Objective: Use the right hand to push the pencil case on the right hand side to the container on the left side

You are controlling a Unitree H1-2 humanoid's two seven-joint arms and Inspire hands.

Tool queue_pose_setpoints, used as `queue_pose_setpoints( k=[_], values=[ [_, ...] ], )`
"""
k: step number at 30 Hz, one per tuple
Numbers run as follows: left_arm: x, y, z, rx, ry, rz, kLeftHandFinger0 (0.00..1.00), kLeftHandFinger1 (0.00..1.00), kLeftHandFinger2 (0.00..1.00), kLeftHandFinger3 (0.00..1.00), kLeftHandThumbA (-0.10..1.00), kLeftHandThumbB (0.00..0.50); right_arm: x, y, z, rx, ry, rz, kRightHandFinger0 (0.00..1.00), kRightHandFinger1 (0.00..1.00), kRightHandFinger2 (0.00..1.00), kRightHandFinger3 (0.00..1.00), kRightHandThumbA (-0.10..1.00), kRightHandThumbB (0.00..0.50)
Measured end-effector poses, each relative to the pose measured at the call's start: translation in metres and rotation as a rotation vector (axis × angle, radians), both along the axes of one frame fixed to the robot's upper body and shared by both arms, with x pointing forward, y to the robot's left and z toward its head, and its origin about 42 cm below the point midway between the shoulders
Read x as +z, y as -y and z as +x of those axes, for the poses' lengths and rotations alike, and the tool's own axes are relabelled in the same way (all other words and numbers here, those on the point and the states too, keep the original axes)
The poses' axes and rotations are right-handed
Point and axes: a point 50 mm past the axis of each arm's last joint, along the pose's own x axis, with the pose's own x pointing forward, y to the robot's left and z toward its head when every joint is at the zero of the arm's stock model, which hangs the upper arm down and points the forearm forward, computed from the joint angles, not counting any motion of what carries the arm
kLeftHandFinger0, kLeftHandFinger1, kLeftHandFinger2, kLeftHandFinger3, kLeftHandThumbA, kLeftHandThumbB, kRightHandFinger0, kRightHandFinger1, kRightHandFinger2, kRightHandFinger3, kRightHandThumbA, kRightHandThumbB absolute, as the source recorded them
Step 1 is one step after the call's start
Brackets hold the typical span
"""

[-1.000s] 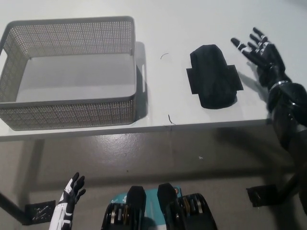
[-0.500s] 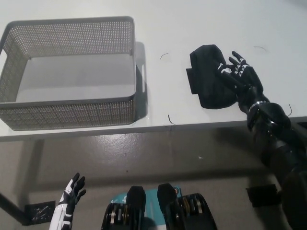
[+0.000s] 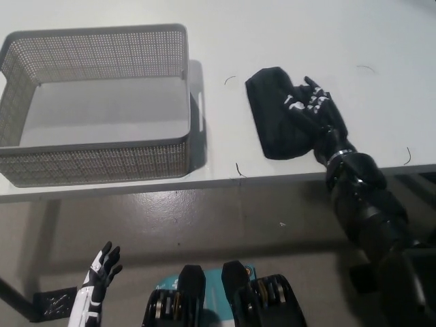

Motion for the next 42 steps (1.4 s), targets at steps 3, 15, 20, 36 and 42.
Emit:
queue_pose_setpoints(
  k=[3, 15, 20, 36, 42],
  values=[
    [0.001, 0.000, 0.000, -0.002, 0.003, 0.000, 1.00, 1.00, 1.00, 1.00, 1.00, 0.240, 0.000, -0.011, -0.001, 0.019, 0.004, -0.002, 1.00, 1.00, 1.00, 1.00, 1.00, 0.317],
    [0.006, 0.001, 0.006, -0.011, 0.024, 0.000, 1.00, 1.00, 1.00, 1.00, 1.00, 0.208, 0.005, -0.068, -0.008, 0.092, 0.000, 0.052, 1.00, 1.00, 1.00, 1.00, 1.00, 0.305],
    [0.009, 0.002, 0.009, -0.016, 0.036, 0.002, 1.00, 1.00, 1.00, 1.00, 1.00, 0.204, 0.004, -0.092, -0.014, 0.123, -0.008, 0.075, 1.00, 1.00, 1.00, 1.00, 1.00, 0.305],
    [0.017, 0.002, 0.011, -0.031, 0.067, -0.003, 1.00, 1.00, 1.00, 1.00, 1.00, 0.185, 0.003, -0.126, -0.025, 0.105, -0.031, 0.162, 1.00, 1.00, 1.00, 1.00, 1.00, 0.339],
    [0.018, 0.001, 0.012, -0.036, 0.071, 0.001, 1.00, 1.00, 1.00, 1.00, 1.00, 0.186, 0.005, -0.121, -0.023, 0.097, -0.015, 0.146, 1.00, 1.00, 1.00, 1.00, 1.00, 0.293]
  ],
)
